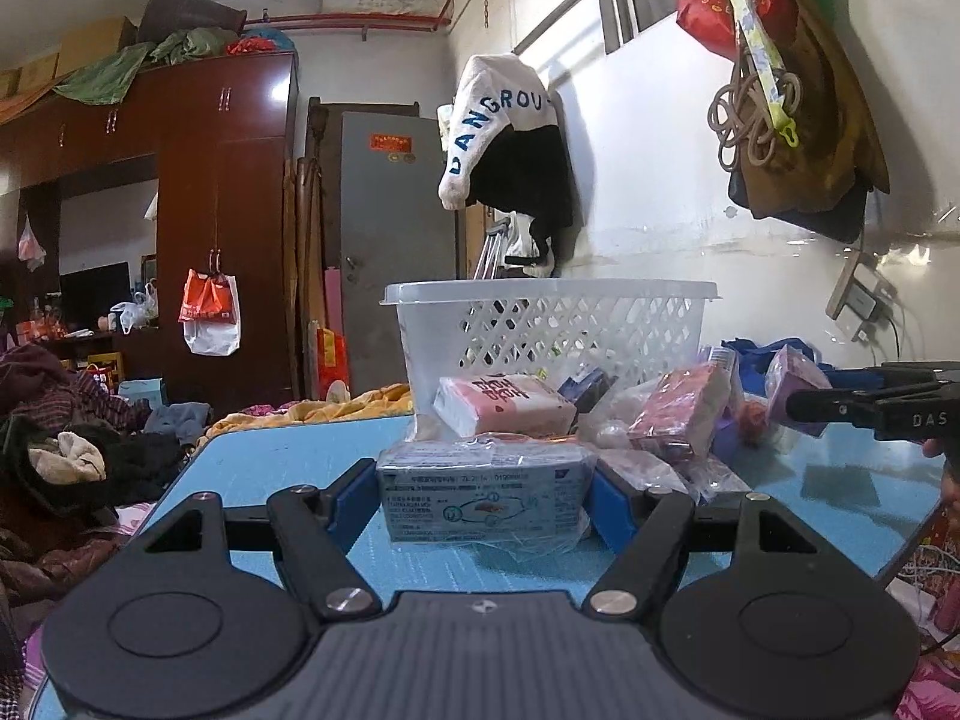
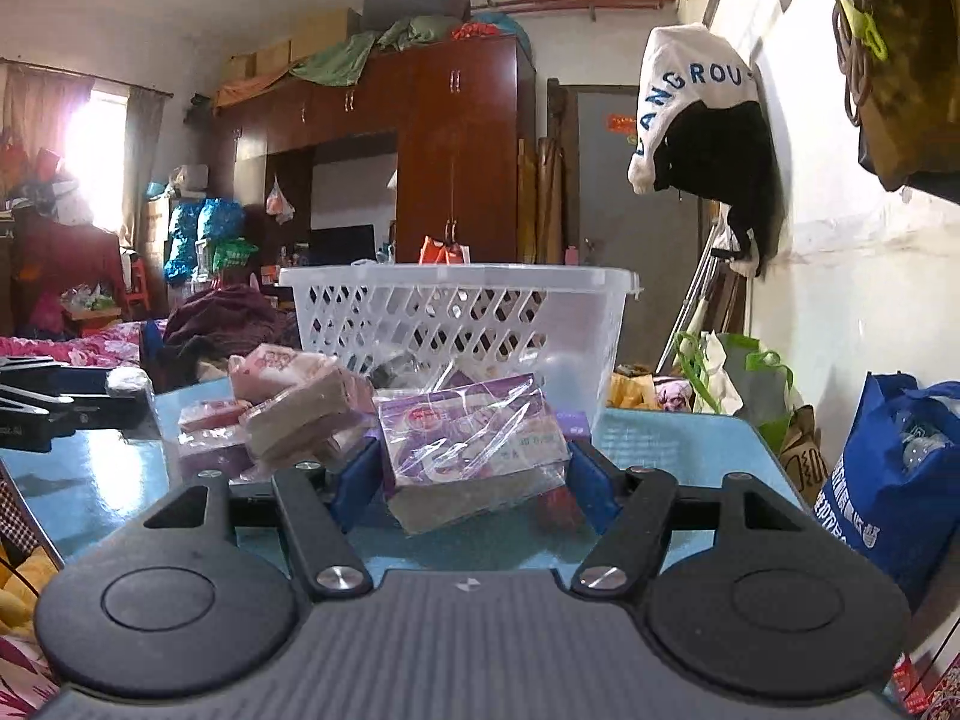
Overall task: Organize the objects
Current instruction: 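Lift both boxes over the white basket and open both tools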
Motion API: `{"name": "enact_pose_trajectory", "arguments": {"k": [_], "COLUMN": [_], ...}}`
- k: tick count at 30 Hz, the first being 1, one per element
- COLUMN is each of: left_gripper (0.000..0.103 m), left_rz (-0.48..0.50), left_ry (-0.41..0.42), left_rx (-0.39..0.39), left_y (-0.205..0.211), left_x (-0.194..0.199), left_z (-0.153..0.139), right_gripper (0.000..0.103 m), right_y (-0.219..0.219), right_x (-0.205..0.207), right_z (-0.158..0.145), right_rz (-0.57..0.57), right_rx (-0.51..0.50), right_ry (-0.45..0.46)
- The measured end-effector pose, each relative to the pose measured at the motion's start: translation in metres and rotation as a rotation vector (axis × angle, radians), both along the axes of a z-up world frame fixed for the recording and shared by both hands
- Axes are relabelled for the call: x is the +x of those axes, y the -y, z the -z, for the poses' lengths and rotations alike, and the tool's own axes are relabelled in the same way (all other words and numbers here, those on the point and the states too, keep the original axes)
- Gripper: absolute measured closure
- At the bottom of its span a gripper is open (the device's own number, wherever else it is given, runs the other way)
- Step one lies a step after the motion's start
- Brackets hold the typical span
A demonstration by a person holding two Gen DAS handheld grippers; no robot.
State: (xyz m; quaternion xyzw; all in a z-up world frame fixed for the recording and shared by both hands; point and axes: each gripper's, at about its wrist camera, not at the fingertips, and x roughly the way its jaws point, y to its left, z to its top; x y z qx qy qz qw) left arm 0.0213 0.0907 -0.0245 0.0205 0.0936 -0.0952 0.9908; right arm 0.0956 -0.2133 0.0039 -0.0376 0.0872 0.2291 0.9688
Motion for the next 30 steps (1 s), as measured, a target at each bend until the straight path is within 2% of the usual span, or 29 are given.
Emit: {"name": "enact_pose_trajectory", "arguments": {"k": [18,24,27,30], "left_gripper": [0.027,0.027,0.027,0.027], "left_rz": [0.004,0.004,0.020,0.029], "left_ry": [0.024,0.063,0.085,0.109], "left_rx": [-0.034,-0.064,-0.074,-0.077], "left_y": [0.002,0.002,0.004,0.009], "left_x": [-0.001,0.002,0.013,0.037], "left_z": [-0.007,-0.030,-0.048,-0.075], "right_gripper": [0.033,0.033,0.033,0.033], "right_y": [0.006,0.011,0.004,-0.012], "right_x": [-0.001,-0.002,0.004,0.029], "right_z": [-0.002,-0.014,-0.033,-0.061], "right_rz": [-0.029,-0.061,-0.048,-0.076], "right_rx": [0.079,0.127,0.114,0.100], "right_ry": [-0.010,0.017,0.076,0.089]}}
